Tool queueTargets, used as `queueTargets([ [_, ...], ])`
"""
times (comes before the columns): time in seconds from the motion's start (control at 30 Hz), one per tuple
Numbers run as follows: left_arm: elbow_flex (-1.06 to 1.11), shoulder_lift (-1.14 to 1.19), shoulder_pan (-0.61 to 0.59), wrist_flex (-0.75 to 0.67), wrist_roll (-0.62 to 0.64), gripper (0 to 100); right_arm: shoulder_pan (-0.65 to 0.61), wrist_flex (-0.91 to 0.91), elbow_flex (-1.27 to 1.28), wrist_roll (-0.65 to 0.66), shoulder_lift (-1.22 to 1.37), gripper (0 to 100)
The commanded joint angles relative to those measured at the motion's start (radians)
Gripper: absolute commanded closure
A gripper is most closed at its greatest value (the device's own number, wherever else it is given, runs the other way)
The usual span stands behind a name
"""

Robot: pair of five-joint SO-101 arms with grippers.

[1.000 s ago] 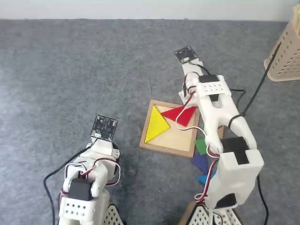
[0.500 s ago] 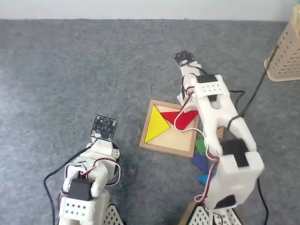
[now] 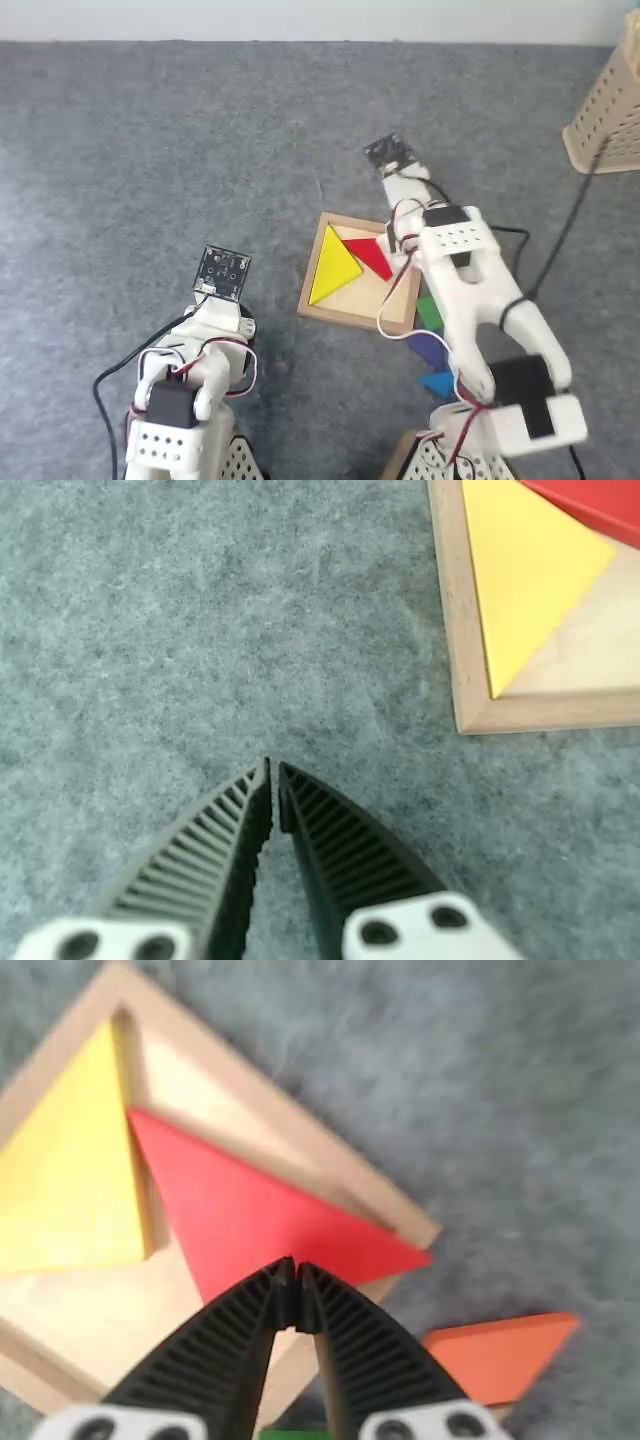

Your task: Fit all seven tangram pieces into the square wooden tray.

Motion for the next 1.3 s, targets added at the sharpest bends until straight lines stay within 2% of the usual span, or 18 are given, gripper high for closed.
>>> queueTargets([
  [0.0, -0.019, -0.021, 0.006, 0.006, 0.008, 99, -0.033, 0.008, -0.069, 0.025, 0.054, 99.1],
  [0.2, -0.019, -0.021, 0.006, 0.006, 0.008, 99, -0.104, 0.041, -0.149, 0.018, 0.166, 99.1],
  [0.4, -0.019, -0.021, 0.006, 0.006, 0.008, 99, -0.099, 0.039, -0.206, 0.017, 0.186, 99.1],
  [0.73, -0.019, -0.021, 0.006, 0.006, 0.008, 99, 0.077, 0.051, -0.123, -0.054, -0.134, 98.9],
  [0.87, -0.019, -0.021, 0.006, 0.006, 0.008, 99, 0.136, 0.202, -0.138, -0.057, -0.194, 98.6],
  [1.0, -0.019, -0.021, 0.006, 0.006, 0.008, 99, 0.176, 0.242, -0.176, -0.192, -0.114, 90.9],
  [1.1, -0.019, -0.021, 0.006, 0.006, 0.008, 99, 0.177, 0.242, -0.229, -0.224, 0.008, 85.9],
  [1.2, -0.019, -0.021, 0.006, 0.006, 0.008, 99, 0.193, 0.246, -0.313, -0.347, 0.134, 85.1],
  [1.27, -0.019, -0.021, 0.006, 0.006, 0.008, 99, 0.208, 0.246, -0.368, -0.384, 0.206, 85.1],
])
